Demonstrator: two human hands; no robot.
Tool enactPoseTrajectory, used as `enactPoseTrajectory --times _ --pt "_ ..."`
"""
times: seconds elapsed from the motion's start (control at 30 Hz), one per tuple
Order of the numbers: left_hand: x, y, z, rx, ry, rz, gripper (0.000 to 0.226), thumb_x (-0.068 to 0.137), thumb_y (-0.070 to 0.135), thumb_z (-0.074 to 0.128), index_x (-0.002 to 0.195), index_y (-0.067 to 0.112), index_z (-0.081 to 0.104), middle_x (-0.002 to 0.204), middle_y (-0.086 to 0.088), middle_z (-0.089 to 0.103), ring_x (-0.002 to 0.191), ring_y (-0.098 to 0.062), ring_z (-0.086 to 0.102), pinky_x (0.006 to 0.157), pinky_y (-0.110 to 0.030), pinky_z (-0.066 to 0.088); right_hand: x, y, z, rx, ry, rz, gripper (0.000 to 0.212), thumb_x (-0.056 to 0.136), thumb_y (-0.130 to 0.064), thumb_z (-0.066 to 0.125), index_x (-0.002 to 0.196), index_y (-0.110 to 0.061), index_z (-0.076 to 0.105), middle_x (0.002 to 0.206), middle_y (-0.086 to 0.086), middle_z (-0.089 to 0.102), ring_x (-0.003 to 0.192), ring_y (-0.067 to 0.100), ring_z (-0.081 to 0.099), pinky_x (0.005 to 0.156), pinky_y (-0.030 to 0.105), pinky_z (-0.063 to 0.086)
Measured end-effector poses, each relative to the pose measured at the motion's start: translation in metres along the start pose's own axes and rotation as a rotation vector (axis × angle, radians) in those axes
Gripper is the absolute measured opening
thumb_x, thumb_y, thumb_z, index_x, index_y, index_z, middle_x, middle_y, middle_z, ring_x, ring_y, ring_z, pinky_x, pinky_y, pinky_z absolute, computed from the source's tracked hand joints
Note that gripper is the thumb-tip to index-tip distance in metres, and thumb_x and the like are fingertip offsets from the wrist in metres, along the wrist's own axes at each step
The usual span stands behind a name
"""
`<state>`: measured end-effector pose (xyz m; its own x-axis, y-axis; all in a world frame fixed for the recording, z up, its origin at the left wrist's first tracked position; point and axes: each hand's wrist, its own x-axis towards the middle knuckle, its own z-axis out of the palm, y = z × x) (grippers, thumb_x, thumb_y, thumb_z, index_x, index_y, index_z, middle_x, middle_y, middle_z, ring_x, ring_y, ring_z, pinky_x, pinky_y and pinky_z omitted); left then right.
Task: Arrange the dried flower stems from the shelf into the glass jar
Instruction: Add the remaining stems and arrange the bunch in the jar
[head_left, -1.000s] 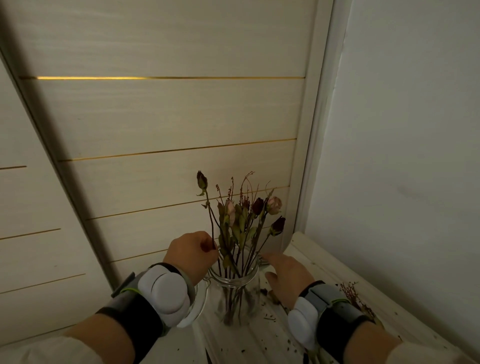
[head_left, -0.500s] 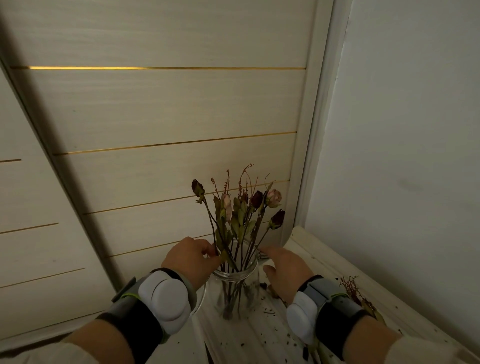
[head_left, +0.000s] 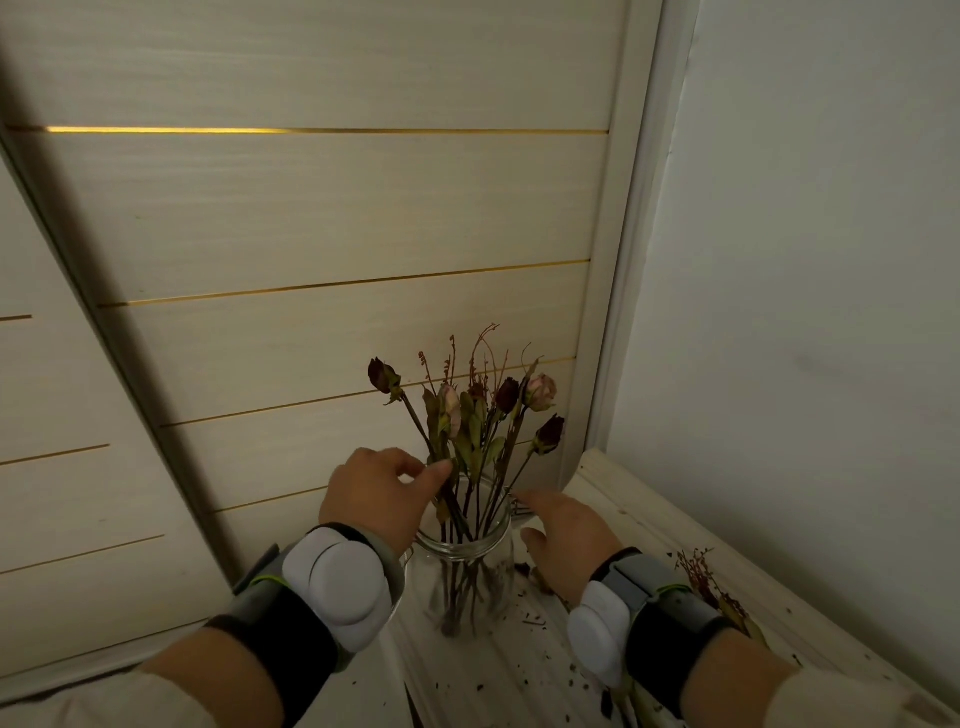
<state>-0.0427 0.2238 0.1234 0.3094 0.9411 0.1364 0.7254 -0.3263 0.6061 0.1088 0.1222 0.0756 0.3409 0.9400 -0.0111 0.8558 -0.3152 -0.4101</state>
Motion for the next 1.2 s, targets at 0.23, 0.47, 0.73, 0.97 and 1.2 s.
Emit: enactPoseTrajectory --times 0.23,0.47,0.73,0.97,1.2 --pt "0.005 0.015 -0.003 -0.141 -0.04 -0.06 0.023 0.084 0.04 0.062 0.092 0.018 0.068 0.094 -0.001 0.068 0.089 -0.02 0.06 0.082 -0.028 0.046 -0.002 -0.001 -0.003 0.002 -0.001 -0.01 0.048 0.101 -0.021 0.031 0.147 -0.021 0.018 0.153 -0.004 0.029 0.138 0.009 0.031 0.102 0.008 0.015" --pt "0.0 0.02 -0.023 -0.299 -0.009 -0.012 0.018 0.082 0.038 0.066 0.089 0.021 0.07 0.084 0.005 0.065 0.084 -0.015 0.059 0.08 -0.026 0.042 -0.002 -0.002 -0.002 0.004 0.008 -0.008 0.048 0.101 -0.021 0.032 0.147 -0.021 0.02 0.152 -0.003 0.03 0.137 0.009 0.032 0.104 0.01 0.016" --pt "-0.005 -0.008 -0.036 -0.142 -0.009 0.005 0.009 0.08 0.033 0.069 0.078 0.027 0.064 0.077 0.01 0.062 0.079 -0.01 0.058 0.071 -0.022 0.039 -0.002 -0.001 0.001 0.008 0.039 0.01 0.048 0.101 -0.022 0.034 0.147 -0.023 0.022 0.151 -0.005 0.033 0.135 0.008 0.035 0.103 0.011 0.019" --pt "0.002 -0.017 -0.014 -0.068 -0.128 -0.101 0.019 0.08 0.039 0.068 0.075 0.021 0.066 0.08 0.003 0.066 0.08 -0.015 0.06 0.076 -0.028 0.047 -0.003 -0.001 0.002 0.017 0.029 0.001 0.047 0.1 -0.022 0.035 0.146 -0.023 0.023 0.15 -0.003 0.034 0.135 0.01 0.035 0.101 0.01 0.019" --pt "0.005 -0.005 0.001 0.09 -0.259 -0.089 0.028 0.078 0.04 0.069 0.06 0.027 0.054 0.073 0.007 0.057 0.078 -0.013 0.055 0.071 -0.024 0.043 -0.003 -0.002 -0.001 0.028 0.021 -0.007 0.047 0.1 -0.021 0.036 0.146 -0.021 0.025 0.149 -0.001 0.036 0.134 0.012 0.037 0.101 0.012 0.021"
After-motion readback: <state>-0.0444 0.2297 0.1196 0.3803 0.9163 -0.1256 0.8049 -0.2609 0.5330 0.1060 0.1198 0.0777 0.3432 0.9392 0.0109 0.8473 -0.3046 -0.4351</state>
